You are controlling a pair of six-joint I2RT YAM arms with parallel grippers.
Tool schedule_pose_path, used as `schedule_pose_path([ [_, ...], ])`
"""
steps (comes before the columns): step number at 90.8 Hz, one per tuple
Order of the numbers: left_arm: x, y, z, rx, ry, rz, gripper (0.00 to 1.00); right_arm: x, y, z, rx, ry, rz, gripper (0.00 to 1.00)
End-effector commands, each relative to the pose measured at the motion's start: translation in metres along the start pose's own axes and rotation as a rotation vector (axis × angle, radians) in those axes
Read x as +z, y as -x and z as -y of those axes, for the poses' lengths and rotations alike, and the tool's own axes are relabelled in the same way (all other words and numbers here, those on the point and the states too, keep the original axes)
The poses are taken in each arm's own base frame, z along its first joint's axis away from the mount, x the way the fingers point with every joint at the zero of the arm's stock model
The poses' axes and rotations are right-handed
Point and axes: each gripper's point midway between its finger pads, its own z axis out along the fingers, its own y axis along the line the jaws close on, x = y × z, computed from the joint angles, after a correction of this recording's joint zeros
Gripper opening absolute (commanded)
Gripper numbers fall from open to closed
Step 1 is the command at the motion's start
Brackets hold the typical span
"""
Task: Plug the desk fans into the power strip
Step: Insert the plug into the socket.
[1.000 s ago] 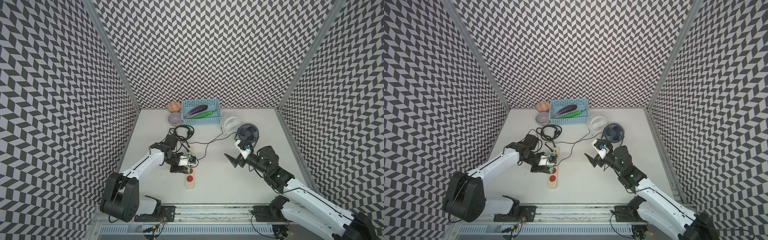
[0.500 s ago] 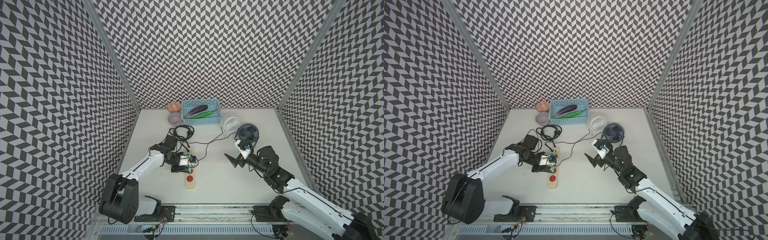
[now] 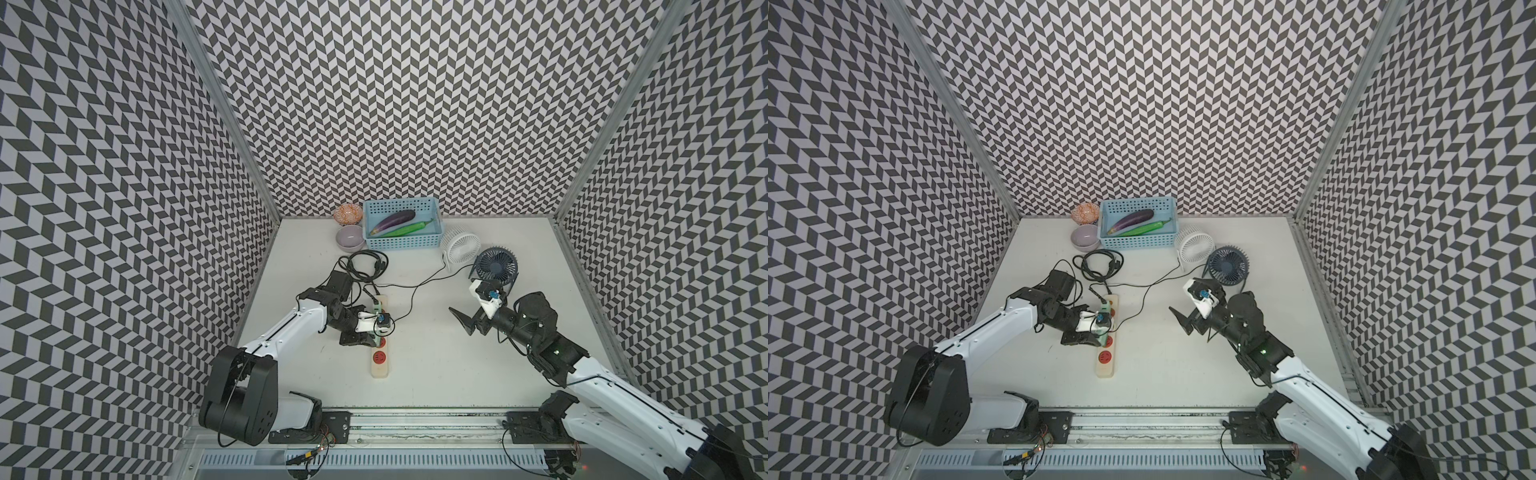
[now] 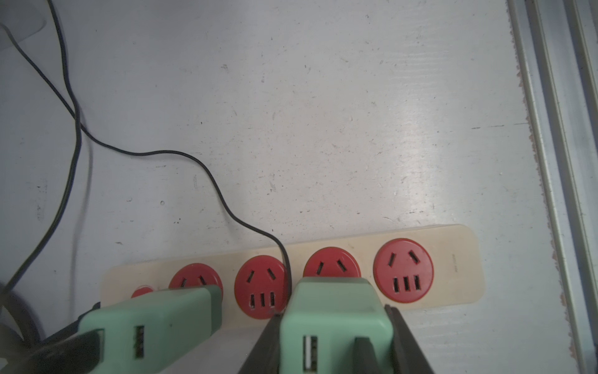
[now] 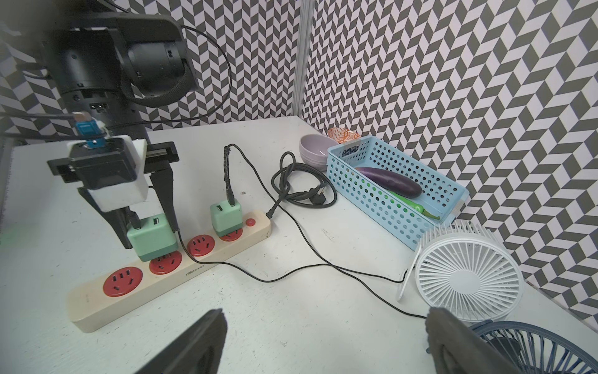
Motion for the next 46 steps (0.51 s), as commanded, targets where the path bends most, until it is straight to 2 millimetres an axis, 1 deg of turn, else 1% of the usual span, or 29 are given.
schedule_pose_path([
  [1,0.004,-0.017,0.019,-0.043,-0.082,-0.067,0.00,0.000,0.011,0.004,-0.010,-0.011,0.049,1.00],
  [10,0.005,-0.018,0.016,-0.045,-0.066,-0.071,0.00,0.000,0.012,0.003,-0.007,-0.010,0.054,1.00],
  [20,0.007,-0.014,0.009,-0.060,-0.047,-0.049,0.00,0.002,0.009,0.003,0.000,-0.005,0.047,1.00],
  [29,0.013,-0.015,0.009,-0.074,-0.060,-0.044,0.00,0.005,0.011,0.000,0.050,0.016,0.056,1.00],
  [36,0.016,-0.016,0.008,-0.099,-0.072,-0.043,0.00,0.011,0.010,-0.009,0.117,0.076,0.044,0.97],
  [39,0.018,-0.016,0.008,-0.104,-0.079,-0.044,0.00,0.015,0.007,-0.018,0.141,0.132,0.031,0.94],
  [43,0.021,-0.018,0.009,-0.105,-0.086,-0.049,0.00,0.019,0.001,-0.029,0.176,0.193,0.010,0.88],
  [46,0.022,-0.019,0.009,-0.102,-0.089,-0.058,0.00,0.023,-0.006,-0.037,0.204,0.224,-0.018,0.84],
])
